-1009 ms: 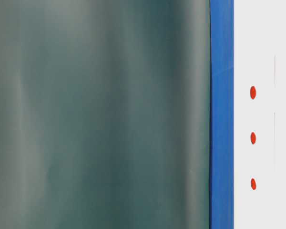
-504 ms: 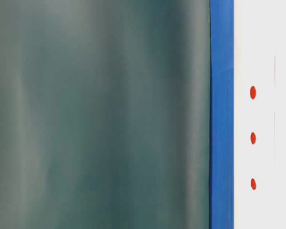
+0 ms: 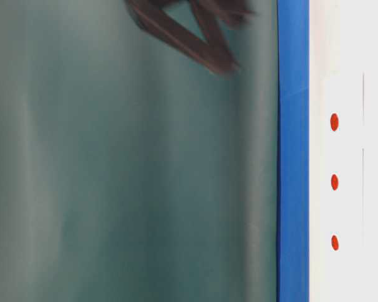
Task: Hit the mark with a hammer.
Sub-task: 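Reach the right gripper down and grasp the wooden mallet's handle, then lift the mallet with the right gripper and carry it over the board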
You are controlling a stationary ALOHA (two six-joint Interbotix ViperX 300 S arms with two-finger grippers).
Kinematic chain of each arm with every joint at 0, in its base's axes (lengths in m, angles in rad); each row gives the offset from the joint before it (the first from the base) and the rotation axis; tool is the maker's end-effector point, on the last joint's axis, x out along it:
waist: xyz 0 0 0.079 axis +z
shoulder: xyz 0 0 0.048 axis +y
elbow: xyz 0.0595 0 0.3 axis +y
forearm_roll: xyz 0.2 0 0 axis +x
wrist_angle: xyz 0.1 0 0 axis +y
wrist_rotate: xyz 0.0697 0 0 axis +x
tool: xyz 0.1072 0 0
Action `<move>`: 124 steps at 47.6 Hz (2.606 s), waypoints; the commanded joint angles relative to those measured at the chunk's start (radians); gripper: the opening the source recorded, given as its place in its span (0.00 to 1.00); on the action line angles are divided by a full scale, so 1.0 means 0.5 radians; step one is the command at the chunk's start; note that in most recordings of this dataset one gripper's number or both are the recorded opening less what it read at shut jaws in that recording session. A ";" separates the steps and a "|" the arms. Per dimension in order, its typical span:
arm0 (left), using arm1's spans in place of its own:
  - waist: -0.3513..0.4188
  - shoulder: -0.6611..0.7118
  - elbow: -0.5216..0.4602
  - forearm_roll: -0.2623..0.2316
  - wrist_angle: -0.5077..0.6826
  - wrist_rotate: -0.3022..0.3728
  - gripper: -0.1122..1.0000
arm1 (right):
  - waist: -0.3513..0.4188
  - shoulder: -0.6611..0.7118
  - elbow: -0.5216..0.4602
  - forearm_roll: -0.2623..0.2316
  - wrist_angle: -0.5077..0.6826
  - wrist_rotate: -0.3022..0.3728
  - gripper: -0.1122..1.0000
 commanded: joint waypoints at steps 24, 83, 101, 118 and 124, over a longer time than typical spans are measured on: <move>-0.006 0.021 0.000 -0.003 -0.009 -0.003 0.10 | 0.178 0.847 -0.264 0.325 -0.614 0.003 0.89; -0.006 0.006 0.018 -0.003 0.052 -0.009 0.10 | 0.184 1.009 -0.420 0.488 -0.561 -0.067 0.19; -0.003 0.006 0.018 -0.003 0.052 -0.034 0.10 | 0.175 0.555 -0.374 0.485 -0.426 -0.242 0.19; -0.006 0.000 0.018 -0.003 0.052 -0.046 0.10 | 0.129 0.362 -0.377 0.488 -0.279 -0.371 0.19; -0.006 0.000 0.018 -0.003 0.052 -0.046 0.10 | 0.098 0.362 -0.374 0.488 -0.276 -0.377 0.19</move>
